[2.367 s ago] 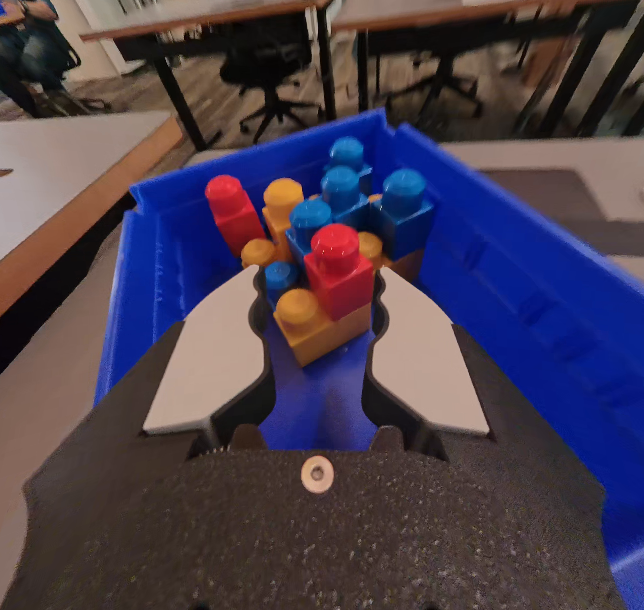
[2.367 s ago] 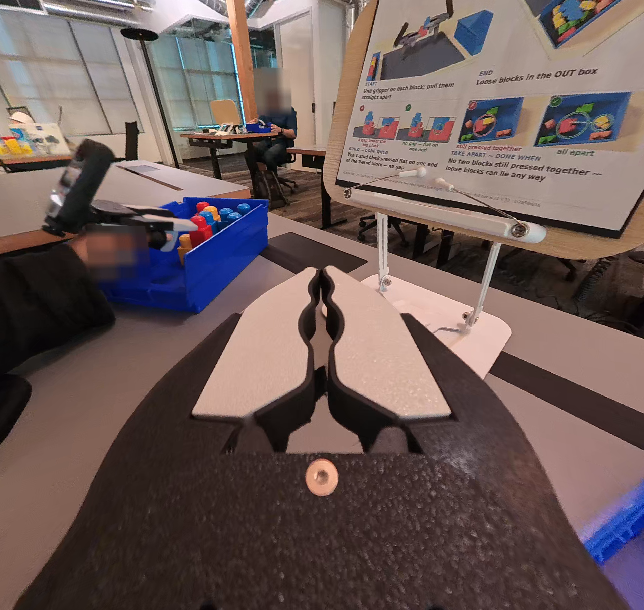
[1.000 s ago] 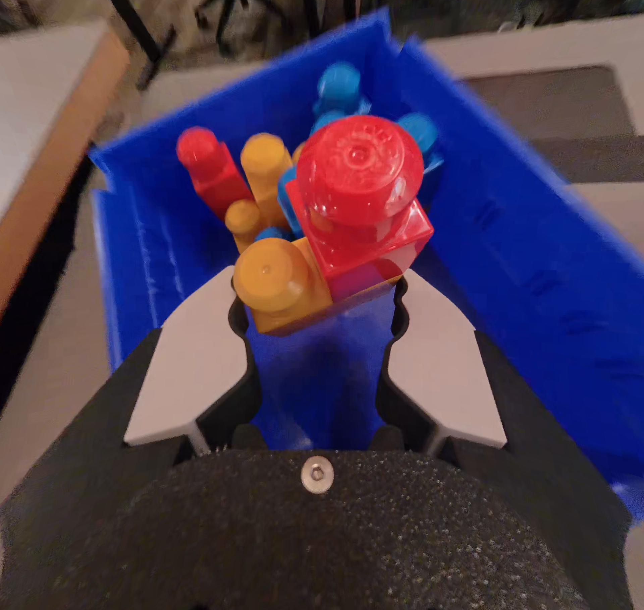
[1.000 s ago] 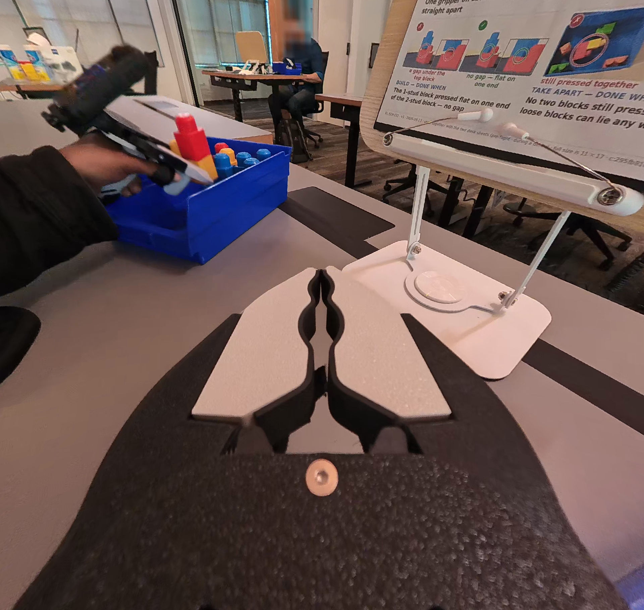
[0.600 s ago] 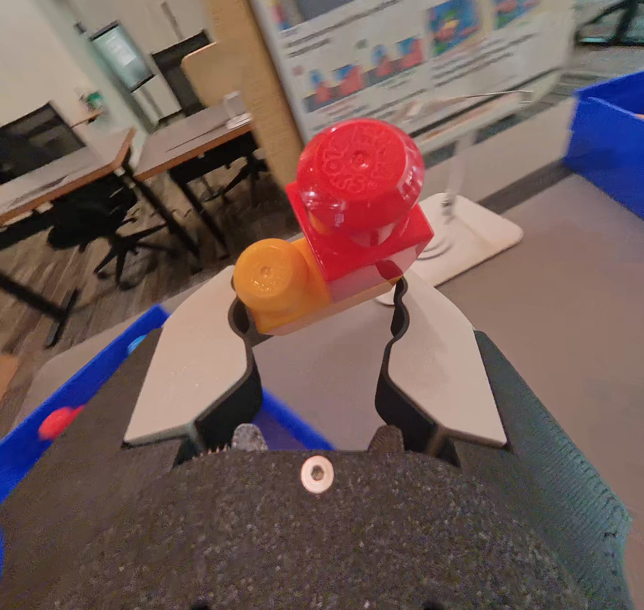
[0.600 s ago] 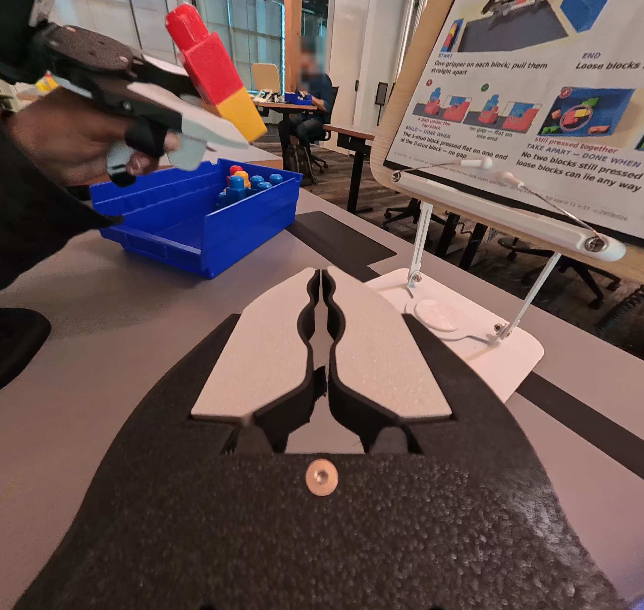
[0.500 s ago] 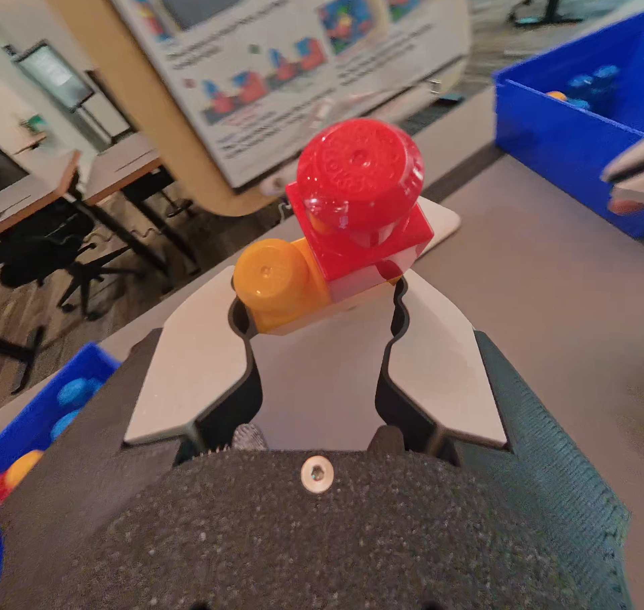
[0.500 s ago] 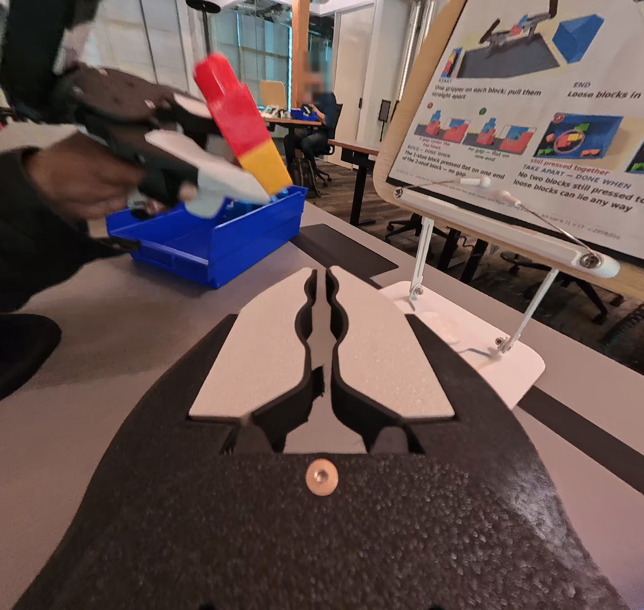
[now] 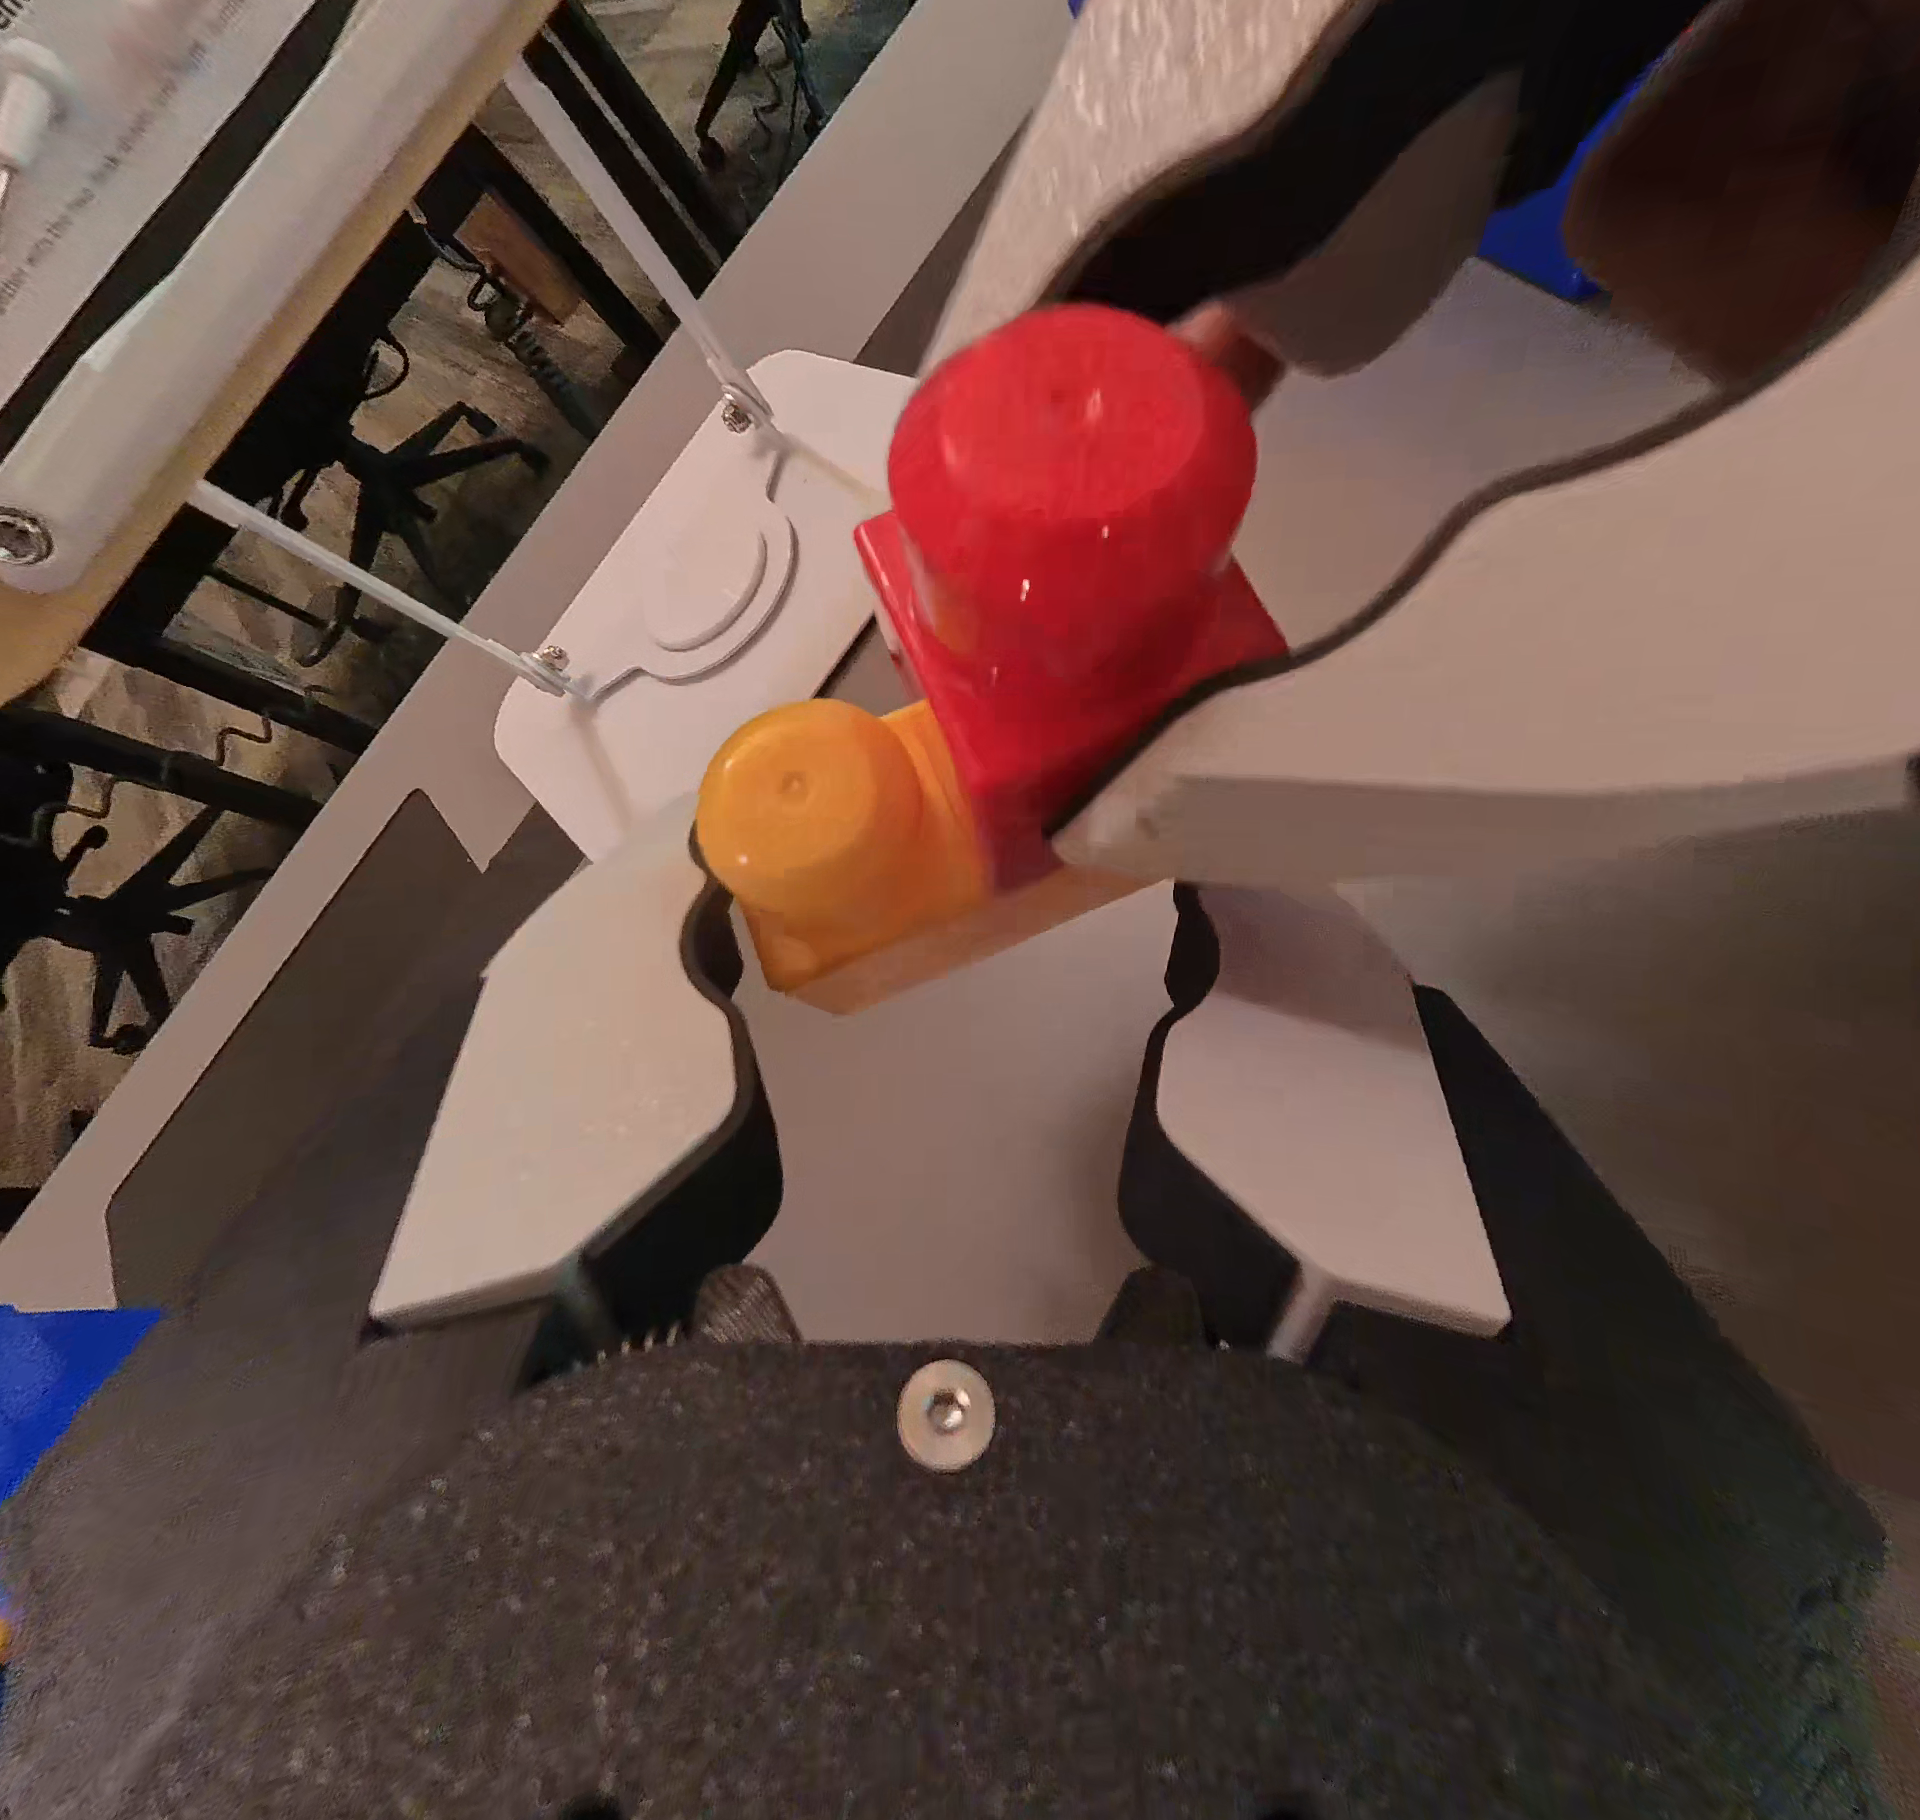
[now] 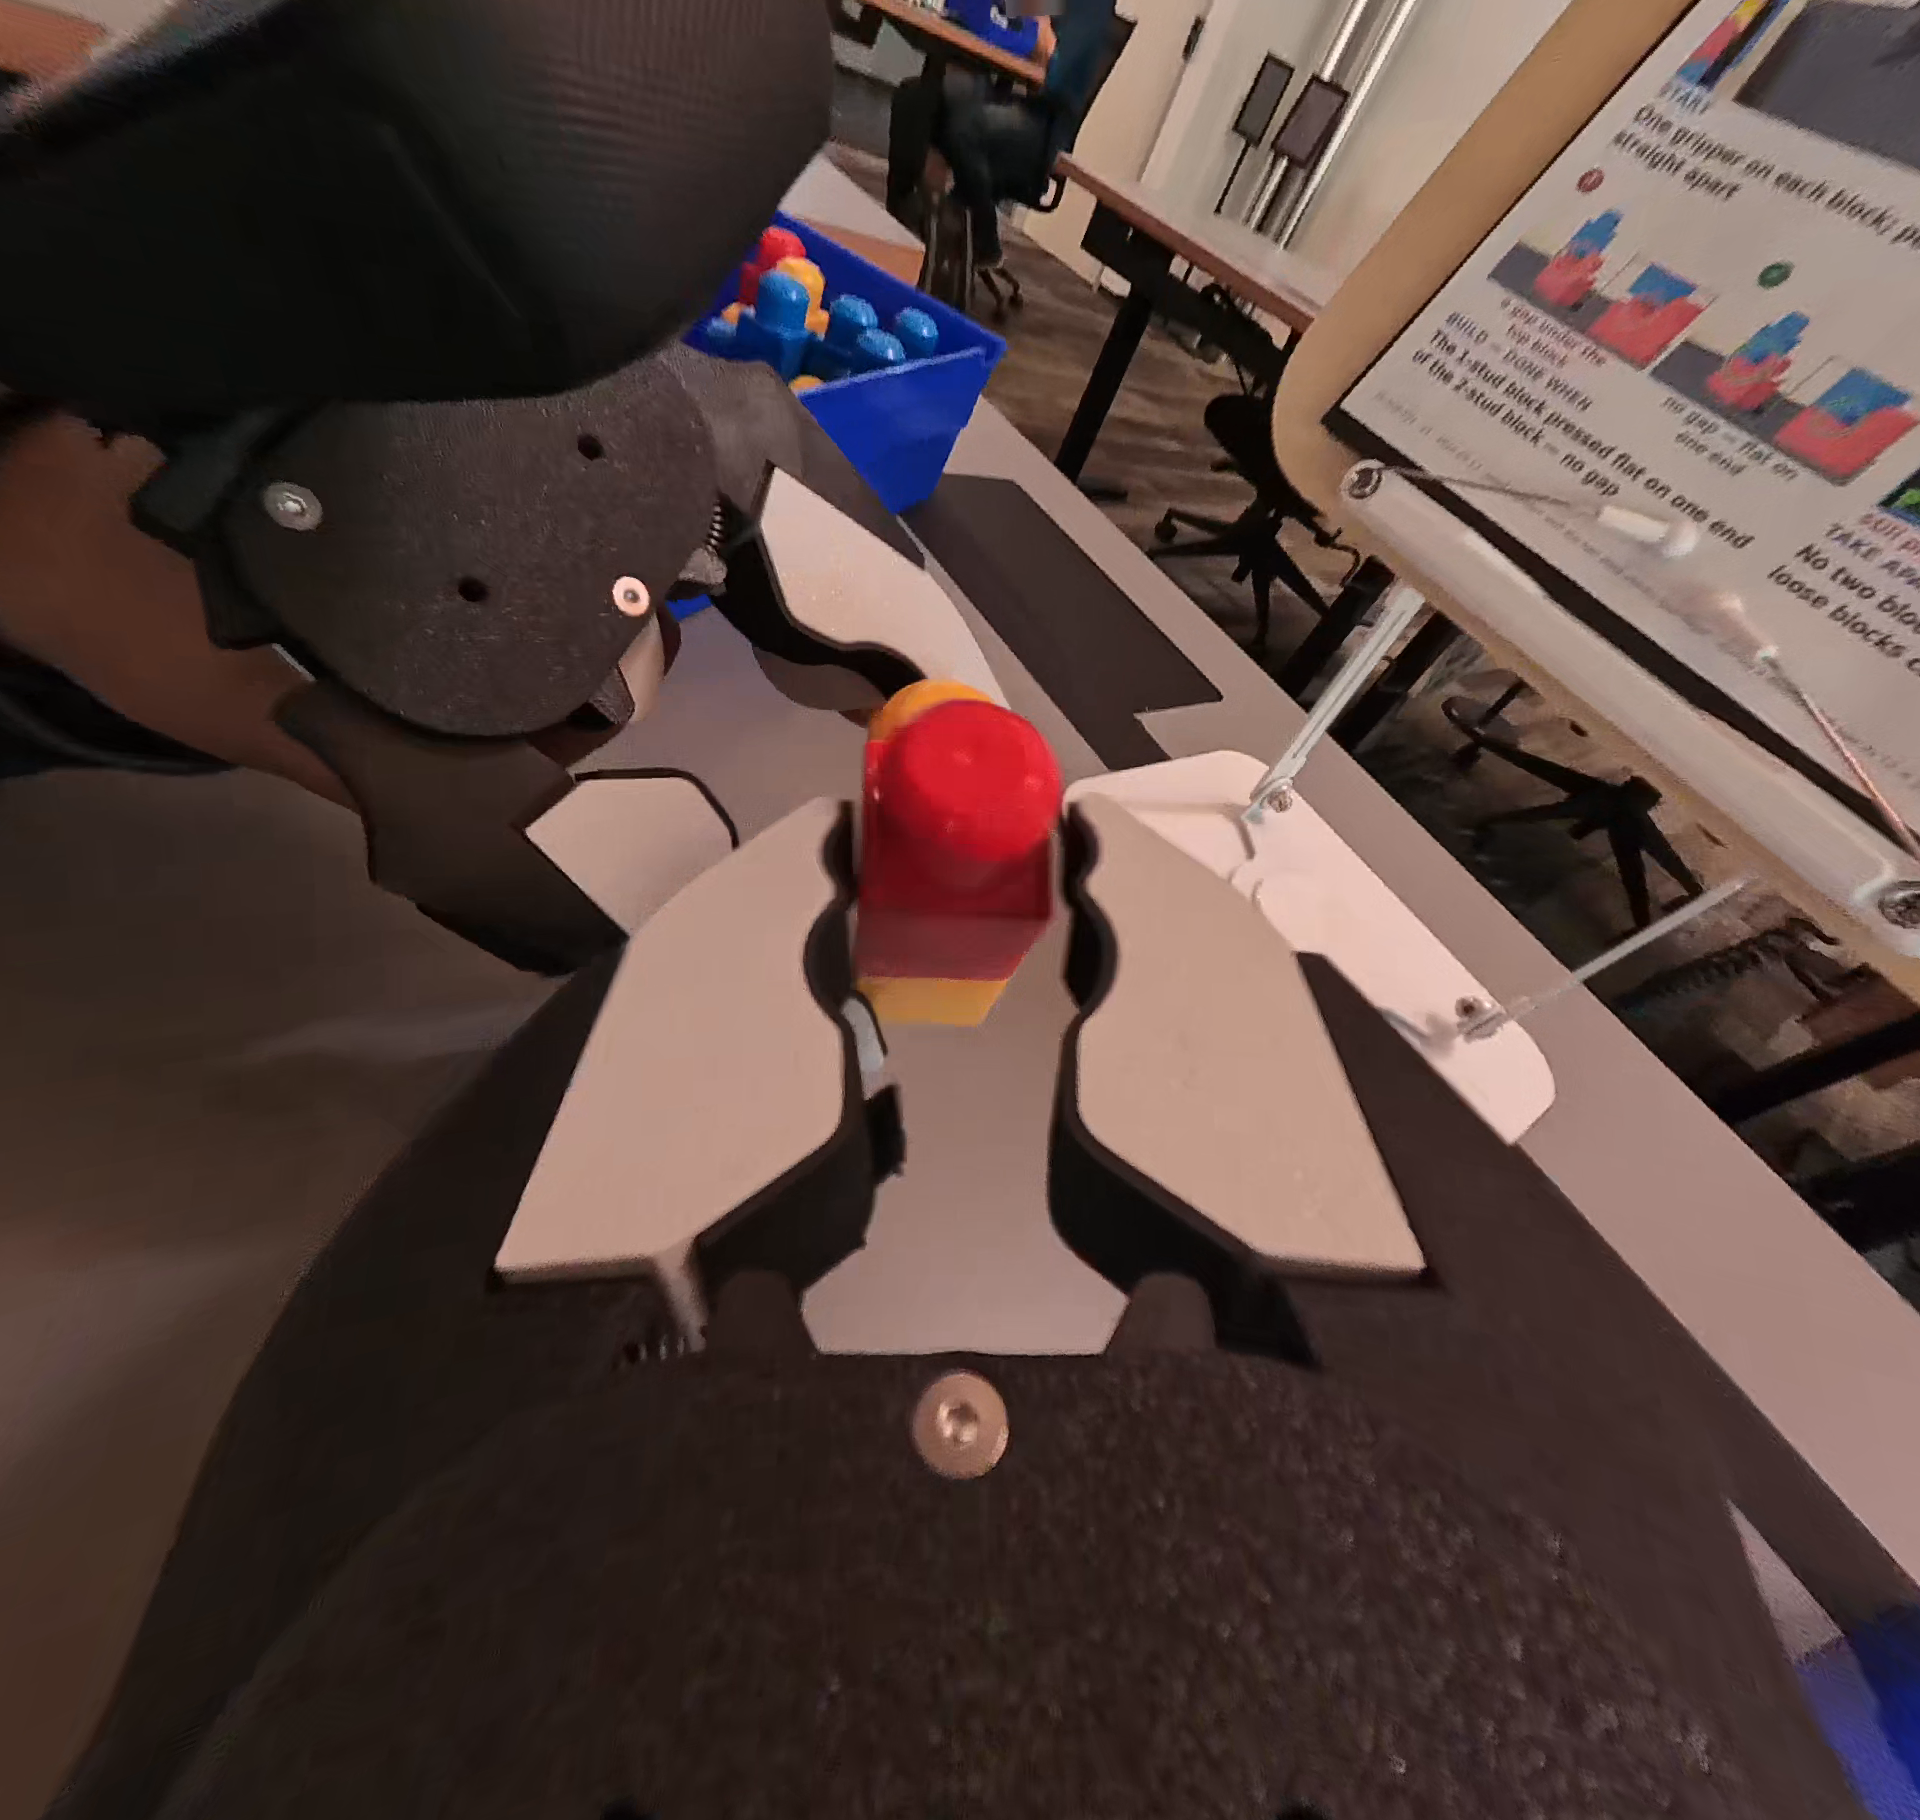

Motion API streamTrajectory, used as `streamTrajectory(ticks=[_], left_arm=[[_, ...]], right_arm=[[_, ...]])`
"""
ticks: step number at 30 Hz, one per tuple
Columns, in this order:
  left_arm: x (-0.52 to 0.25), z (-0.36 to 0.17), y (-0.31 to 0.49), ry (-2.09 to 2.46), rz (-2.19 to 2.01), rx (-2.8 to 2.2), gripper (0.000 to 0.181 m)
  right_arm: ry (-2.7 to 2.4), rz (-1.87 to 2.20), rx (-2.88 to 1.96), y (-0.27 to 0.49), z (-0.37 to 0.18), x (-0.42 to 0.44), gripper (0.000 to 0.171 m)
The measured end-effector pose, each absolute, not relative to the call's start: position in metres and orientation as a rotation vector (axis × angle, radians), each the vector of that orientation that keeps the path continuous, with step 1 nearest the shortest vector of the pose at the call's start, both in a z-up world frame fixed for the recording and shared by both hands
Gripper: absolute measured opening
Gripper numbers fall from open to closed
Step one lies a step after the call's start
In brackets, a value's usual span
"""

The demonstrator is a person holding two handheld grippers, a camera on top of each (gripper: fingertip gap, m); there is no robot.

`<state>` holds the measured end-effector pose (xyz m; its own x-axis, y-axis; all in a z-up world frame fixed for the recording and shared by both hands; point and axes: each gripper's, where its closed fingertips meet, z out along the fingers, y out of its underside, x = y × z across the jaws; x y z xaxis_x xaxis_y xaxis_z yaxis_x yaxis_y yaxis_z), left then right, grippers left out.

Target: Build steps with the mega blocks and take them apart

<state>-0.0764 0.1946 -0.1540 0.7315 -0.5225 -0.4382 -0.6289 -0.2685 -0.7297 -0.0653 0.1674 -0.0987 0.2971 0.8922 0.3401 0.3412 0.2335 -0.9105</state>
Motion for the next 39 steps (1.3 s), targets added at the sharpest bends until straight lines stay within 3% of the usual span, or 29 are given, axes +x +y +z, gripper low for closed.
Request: streamTrajectory(ticks=[9, 19, 27, 39], left_arm=[[-0.062, -0.144, 0.177, 1.063, -0.091, -1.835, 0.091], [-0.067, -0.153, 0.138, 1.221, -0.568, -1.784, 0.074], [-0.070, -0.151, 0.127, 1.246, -0.661, -1.771, 0.073], [-0.037, -0.184, 0.075, 1.505, -0.848, -1.843, 0.079]], right_arm=[[-1.363, 0.738, -1.365, 0.168, -0.095, -0.039, 0.035], [-1.716, 1.244, -1.228, 0.097, -0.114, -0.018, 0.035], [-1.886, 1.176, -1.230, 0.082, -0.159, -0.031, 0.035], [-1.932, 1.102, -1.290, 0.086, -0.169, -0.026, 0.035]])
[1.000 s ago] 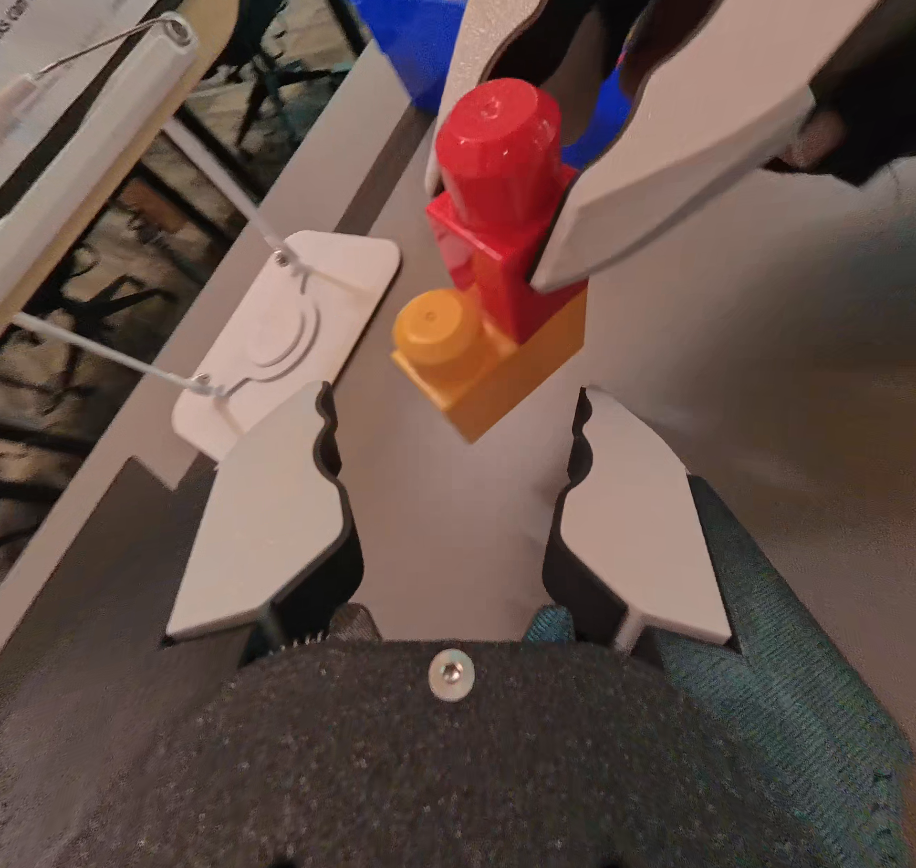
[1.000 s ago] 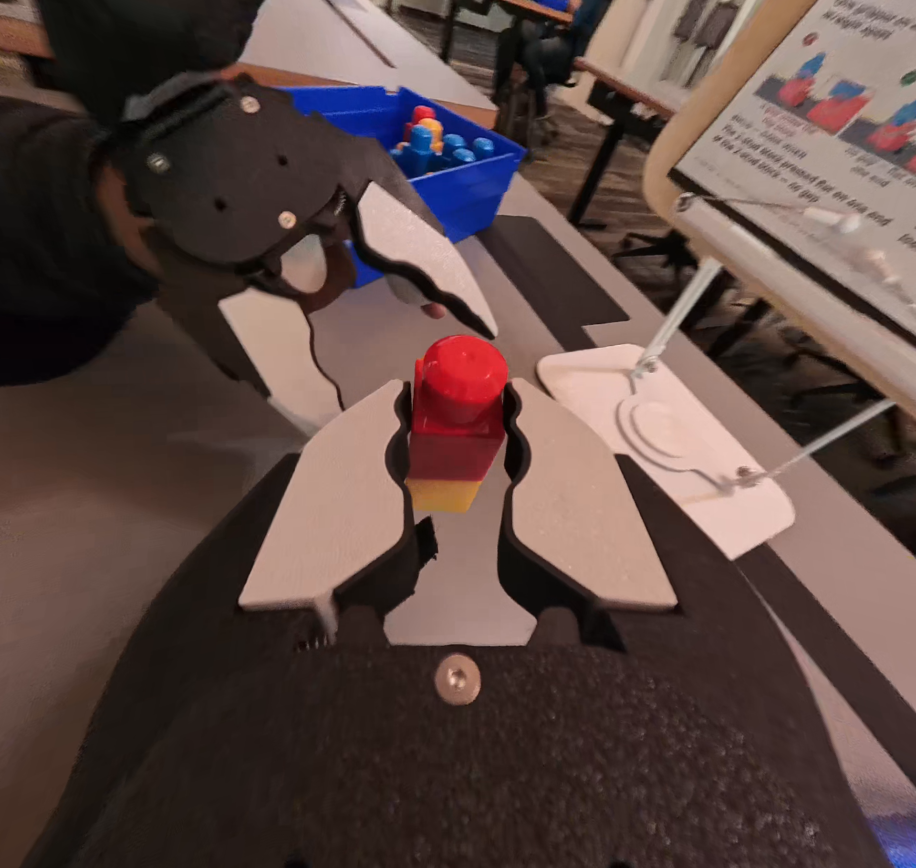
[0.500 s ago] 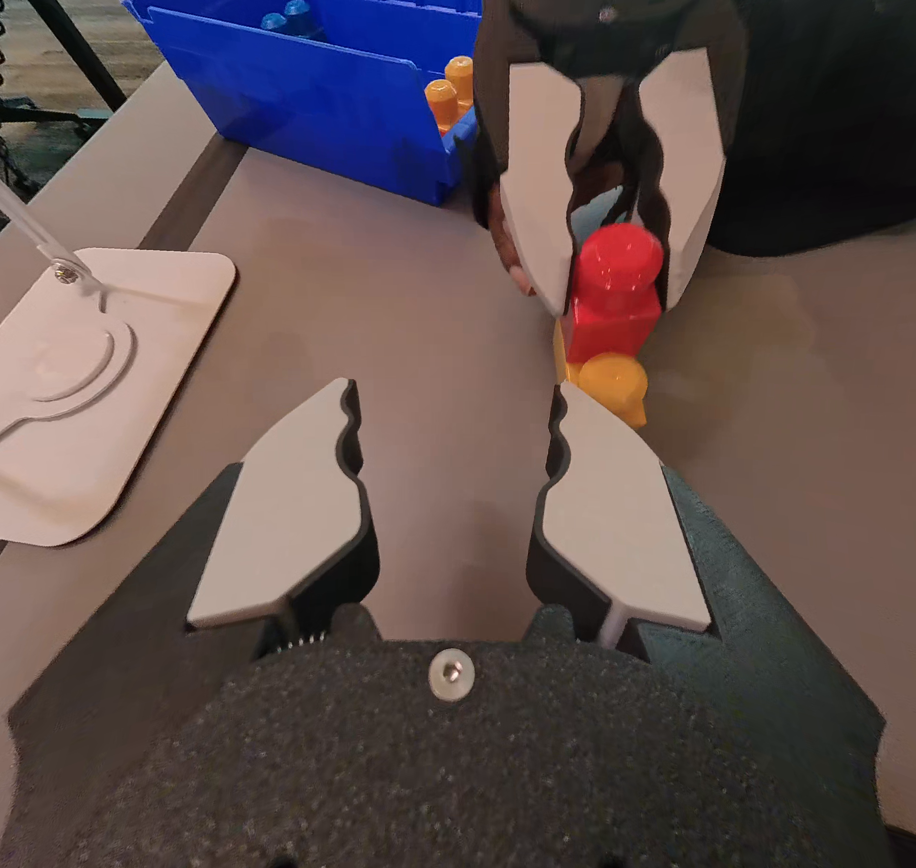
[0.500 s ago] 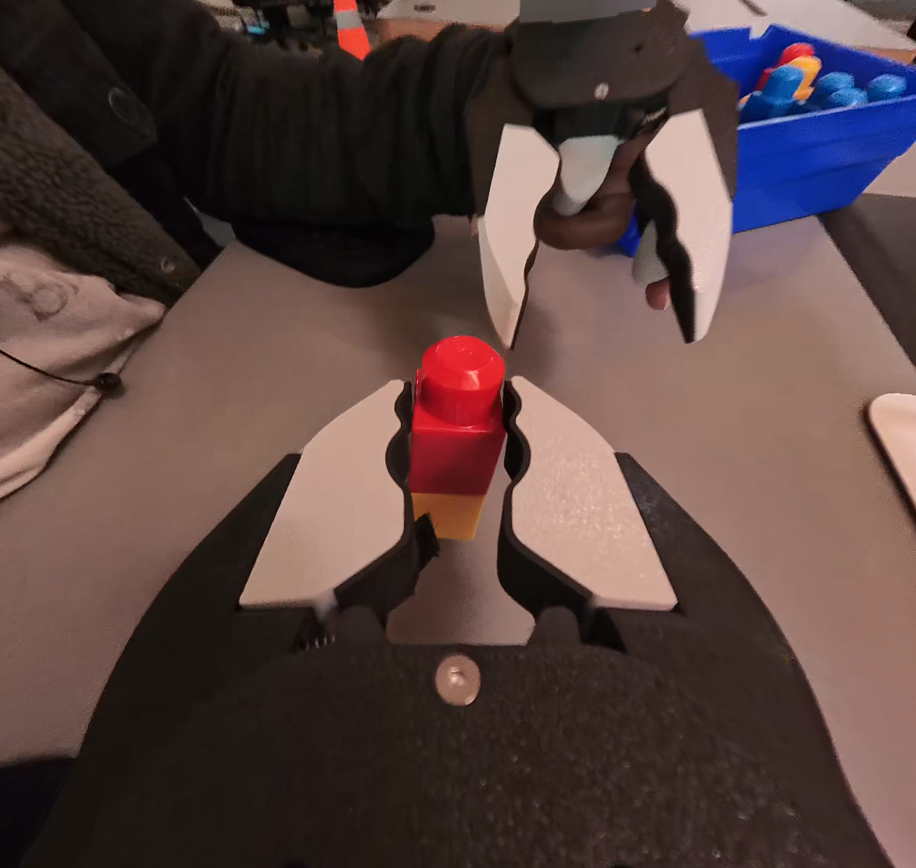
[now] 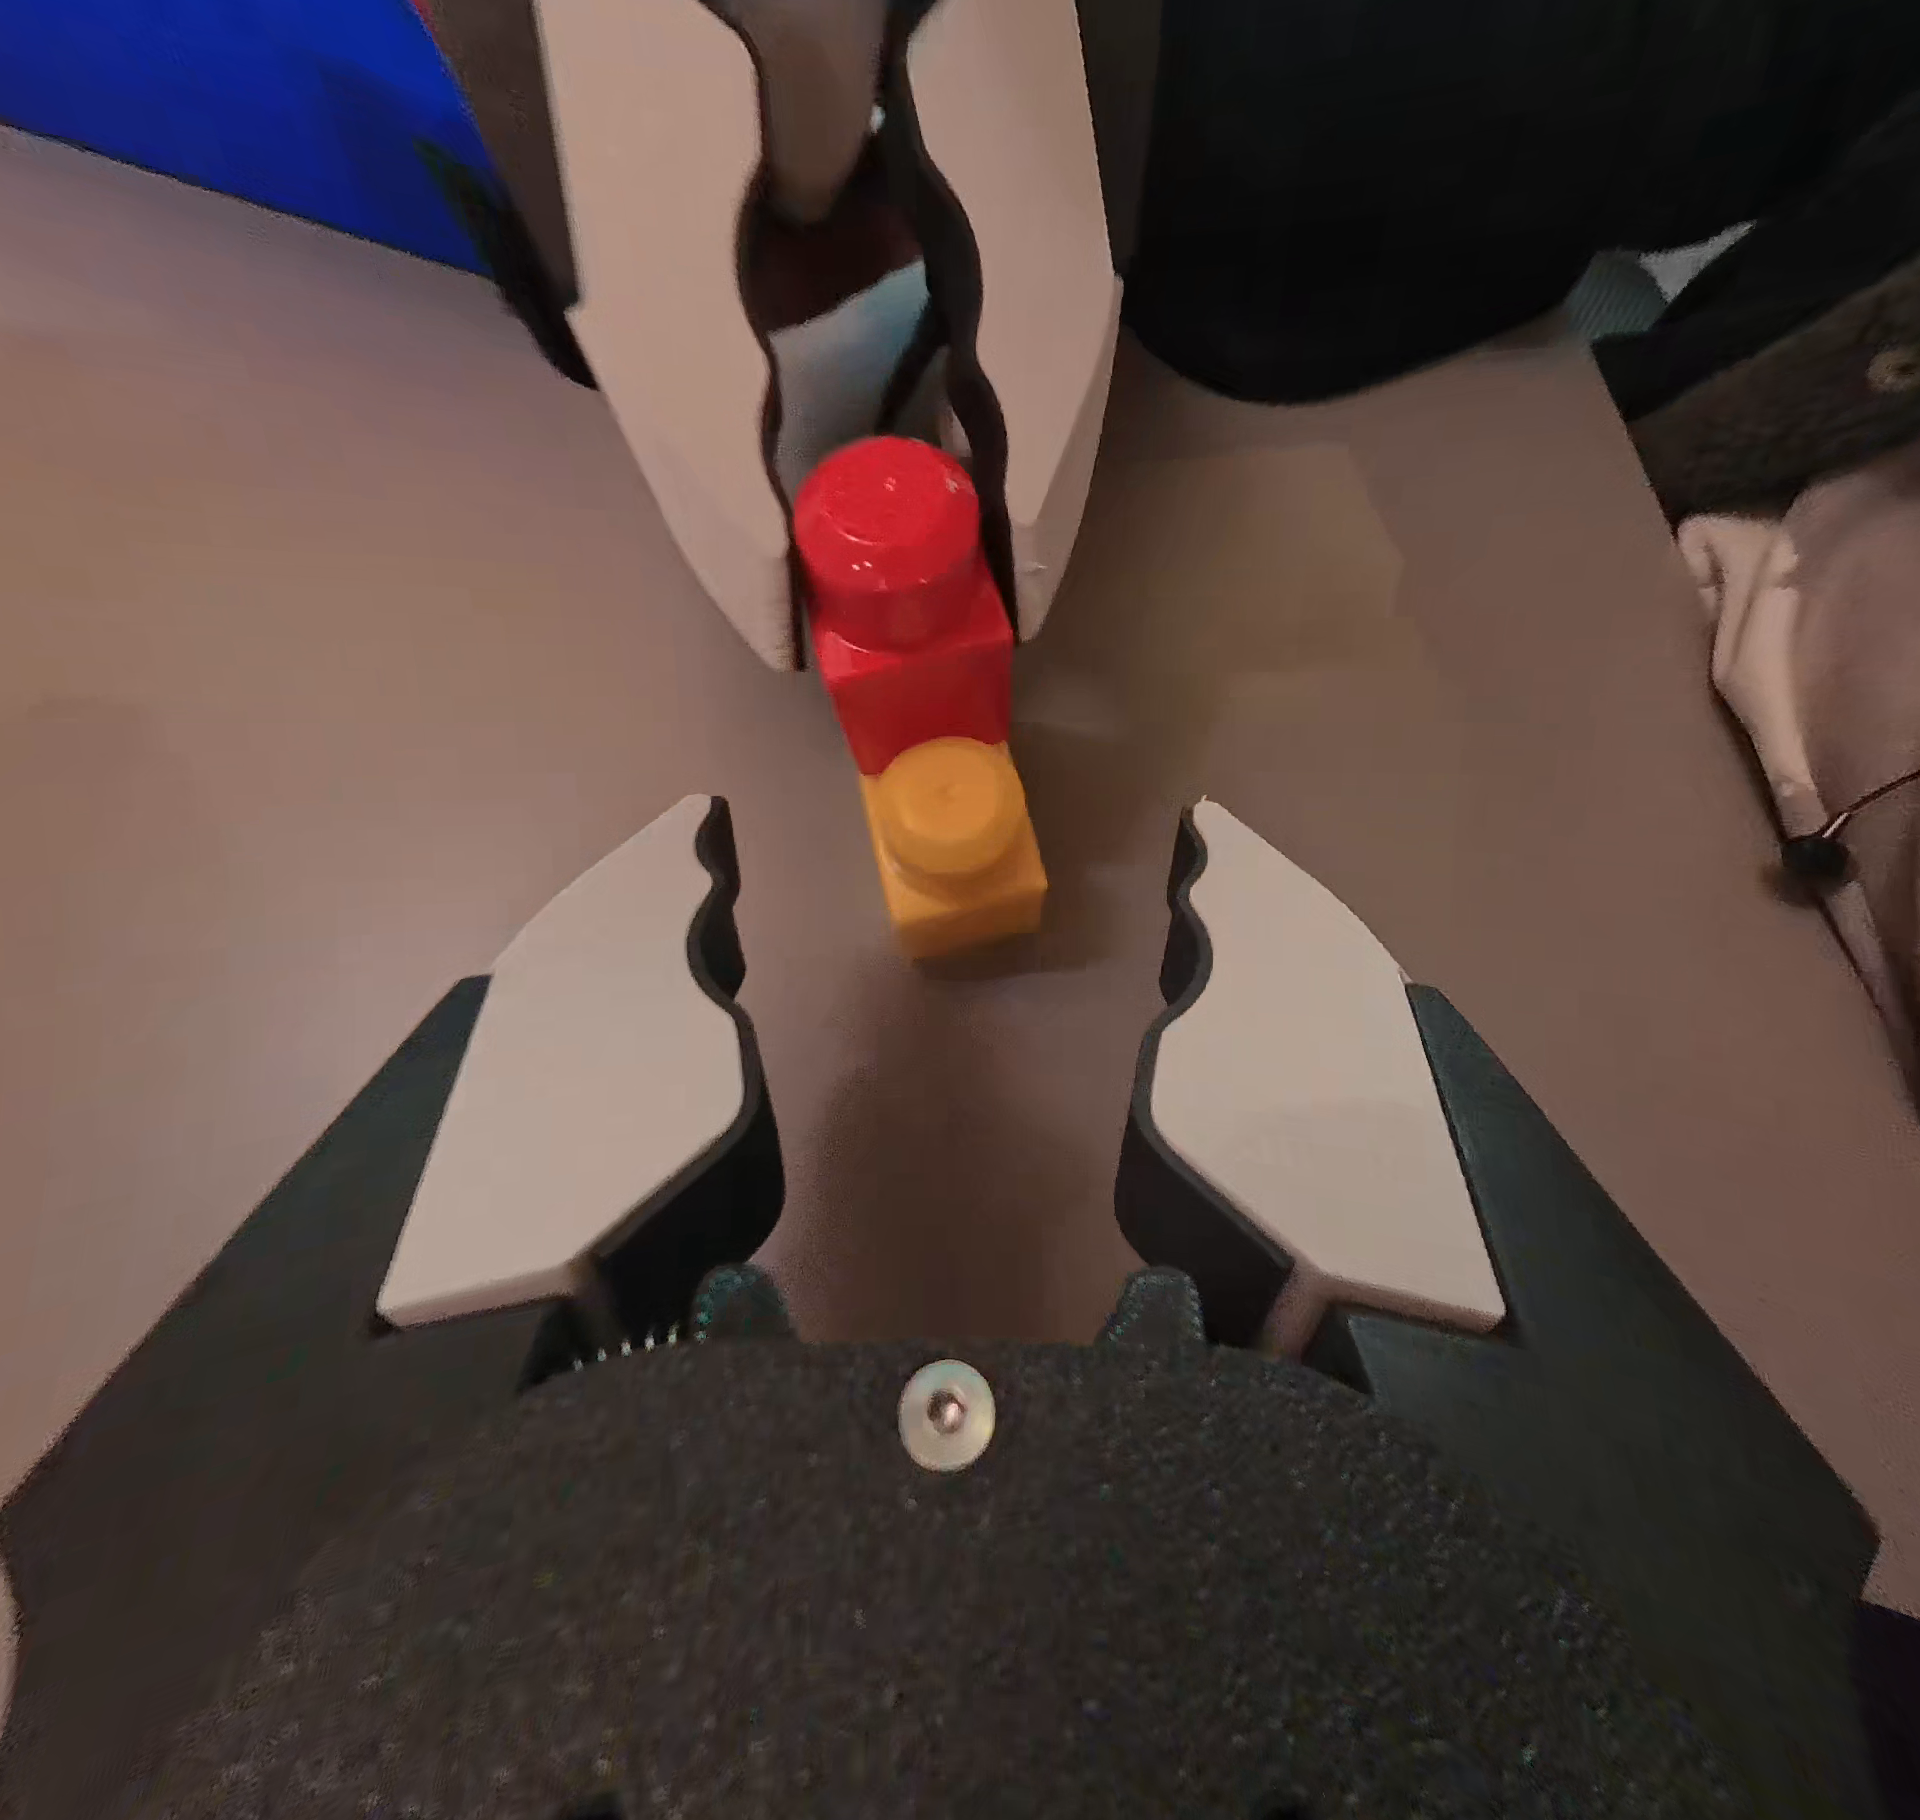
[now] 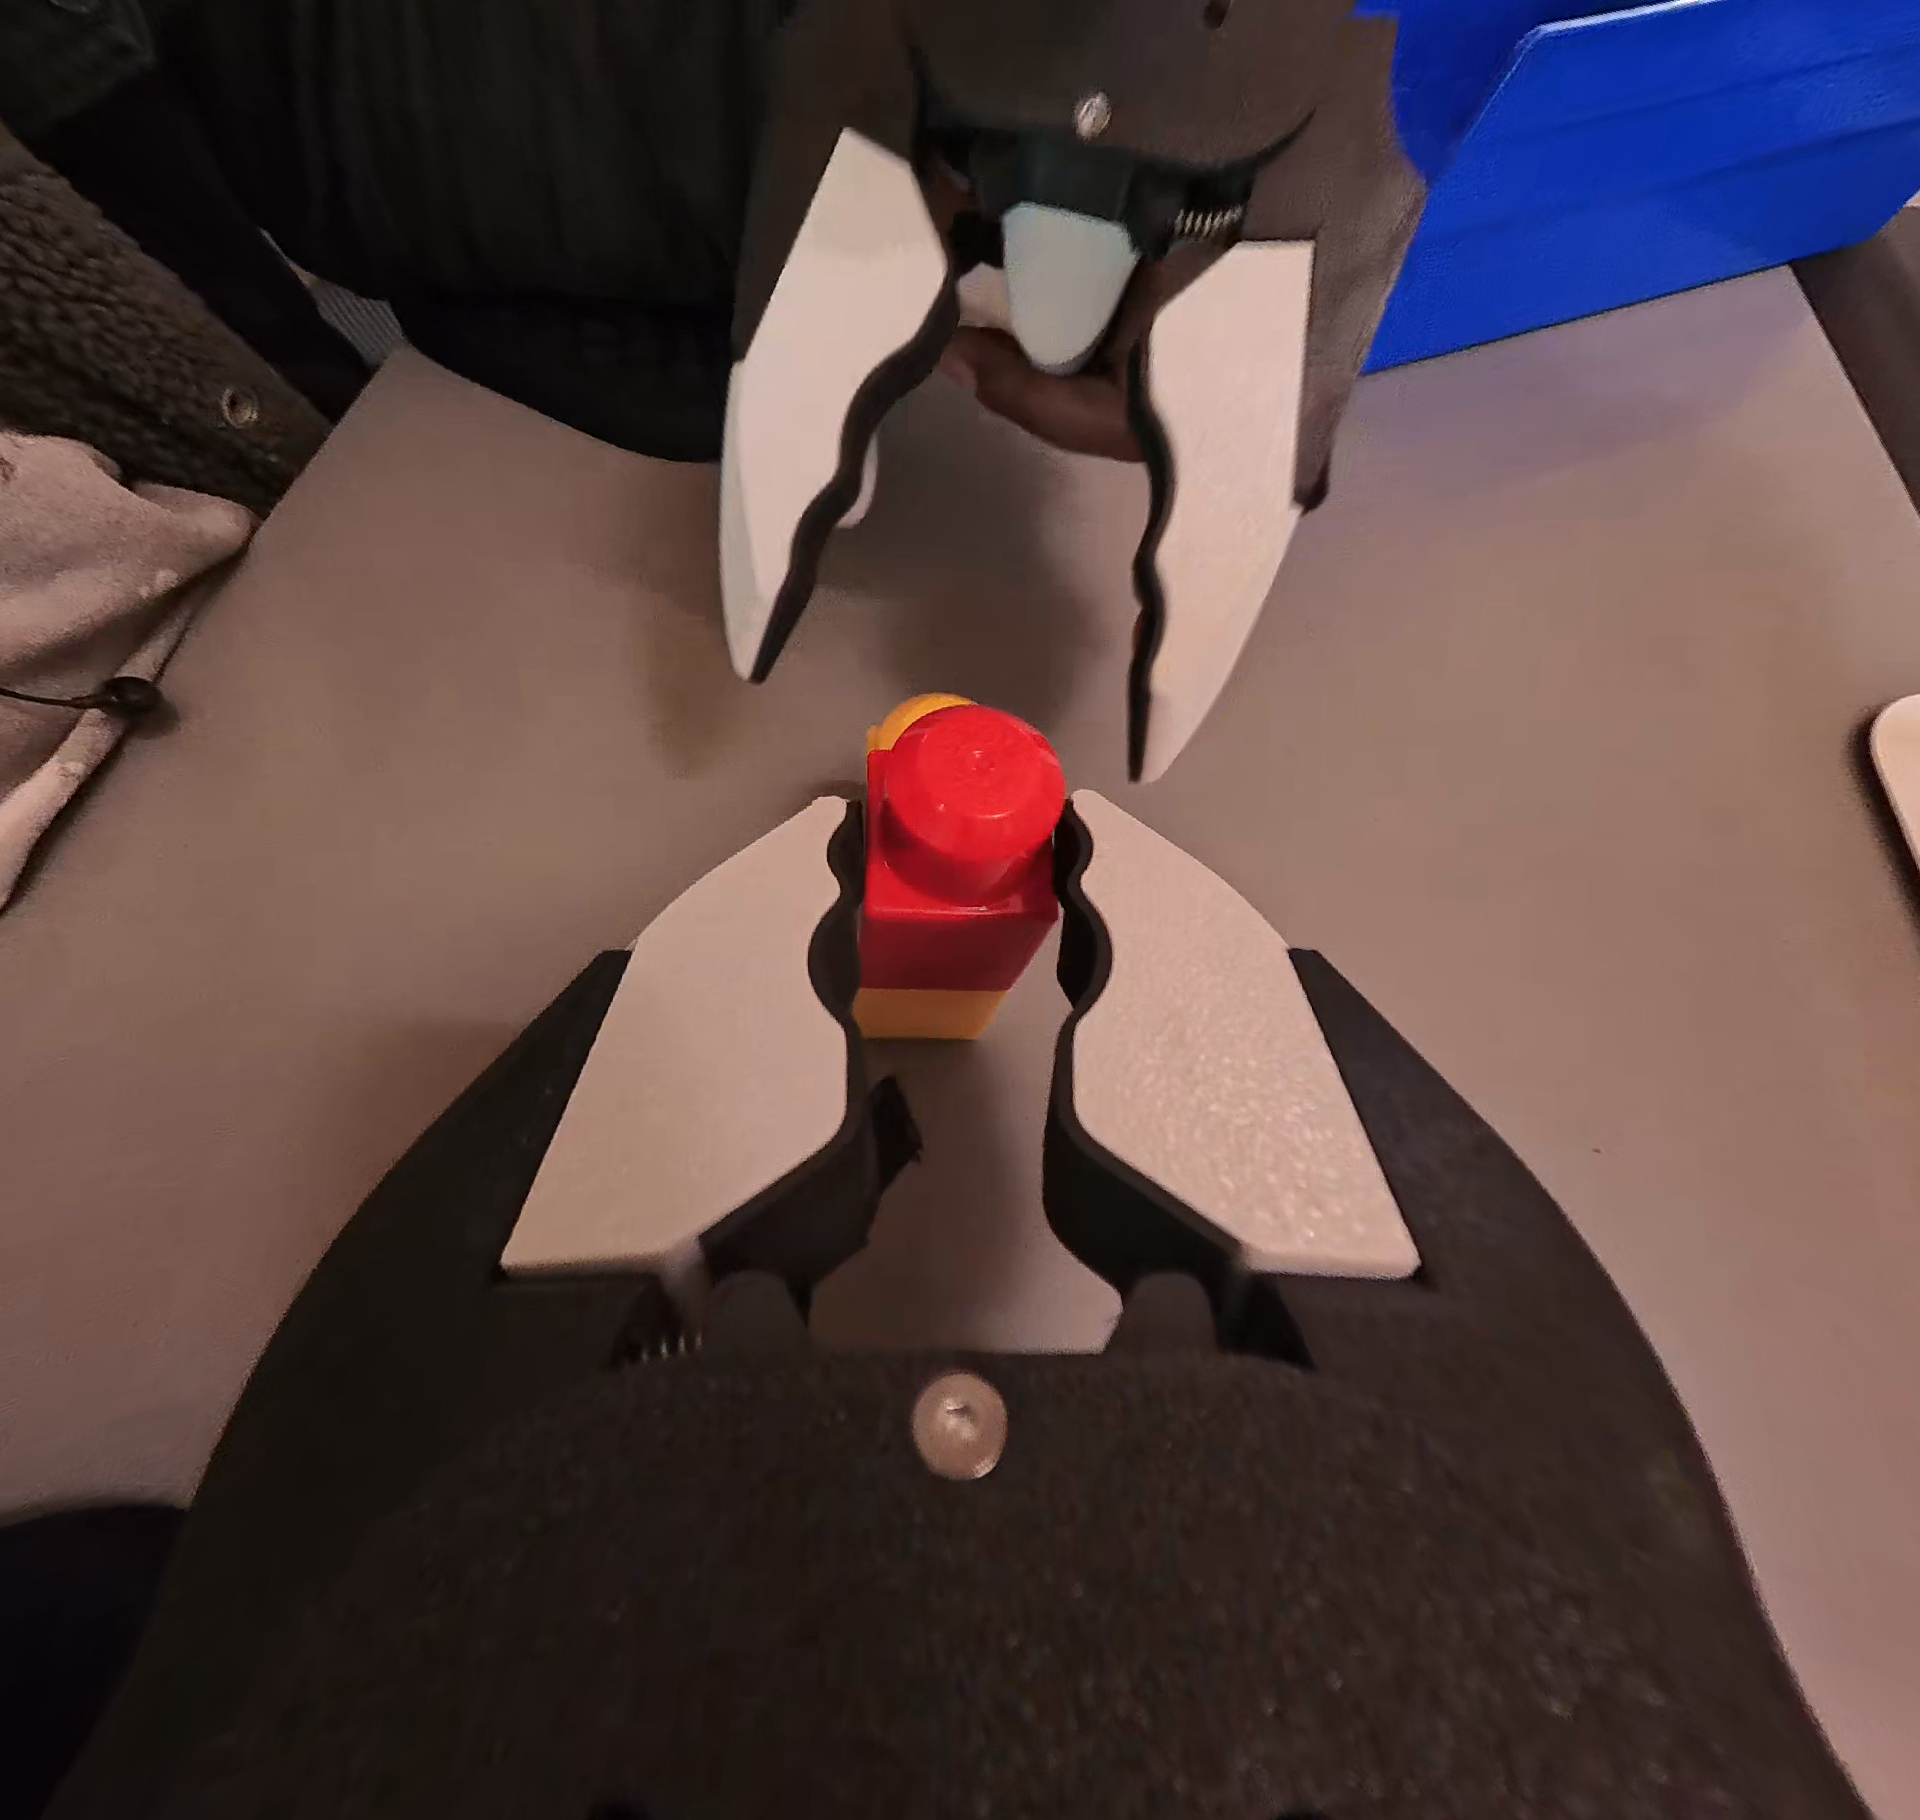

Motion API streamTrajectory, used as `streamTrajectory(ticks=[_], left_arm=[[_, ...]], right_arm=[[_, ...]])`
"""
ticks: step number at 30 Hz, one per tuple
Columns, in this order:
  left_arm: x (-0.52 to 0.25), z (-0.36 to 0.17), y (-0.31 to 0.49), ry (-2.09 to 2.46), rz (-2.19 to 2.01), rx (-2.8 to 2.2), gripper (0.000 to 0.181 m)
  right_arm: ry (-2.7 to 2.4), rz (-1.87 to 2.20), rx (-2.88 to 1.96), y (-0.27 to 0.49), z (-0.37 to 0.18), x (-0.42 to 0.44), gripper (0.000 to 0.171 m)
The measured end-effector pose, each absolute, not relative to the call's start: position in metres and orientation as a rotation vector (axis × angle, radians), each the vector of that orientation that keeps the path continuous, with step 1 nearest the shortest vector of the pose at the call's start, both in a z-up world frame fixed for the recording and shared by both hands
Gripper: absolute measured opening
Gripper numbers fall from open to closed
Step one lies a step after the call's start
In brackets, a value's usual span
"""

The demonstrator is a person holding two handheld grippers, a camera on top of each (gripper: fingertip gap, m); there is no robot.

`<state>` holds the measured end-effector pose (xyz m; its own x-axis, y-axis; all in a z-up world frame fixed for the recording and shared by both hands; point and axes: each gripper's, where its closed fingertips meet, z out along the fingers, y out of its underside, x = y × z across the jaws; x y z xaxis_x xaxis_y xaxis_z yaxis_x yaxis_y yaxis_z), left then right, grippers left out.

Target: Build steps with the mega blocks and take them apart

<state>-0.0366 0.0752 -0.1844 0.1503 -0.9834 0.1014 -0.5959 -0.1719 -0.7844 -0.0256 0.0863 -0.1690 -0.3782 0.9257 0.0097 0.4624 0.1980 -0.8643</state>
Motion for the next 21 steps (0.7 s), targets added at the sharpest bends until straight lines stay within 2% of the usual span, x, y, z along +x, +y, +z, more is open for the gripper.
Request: streamTrajectory(ticks=[7, 15, 21], left_arm=[[-0.027, -0.219, 0.076, 1.559, -0.697, -1.920, 0.075], [-0.021, -0.235, 0.093, 1.514, -0.575, -1.924, 0.043], [-0.025, -0.223, 0.100, 1.457, -0.609, -1.893, 0.042]], right_arm=[[-1.925, 1.066, -1.296, 0.091, -0.169, -0.025, 0.034], [-1.876, 1.086, -1.324, 0.099, -0.169, -0.024, 0.034], [-1.833, 1.078, -1.333, 0.106, -0.166, -0.023, 0.034]])
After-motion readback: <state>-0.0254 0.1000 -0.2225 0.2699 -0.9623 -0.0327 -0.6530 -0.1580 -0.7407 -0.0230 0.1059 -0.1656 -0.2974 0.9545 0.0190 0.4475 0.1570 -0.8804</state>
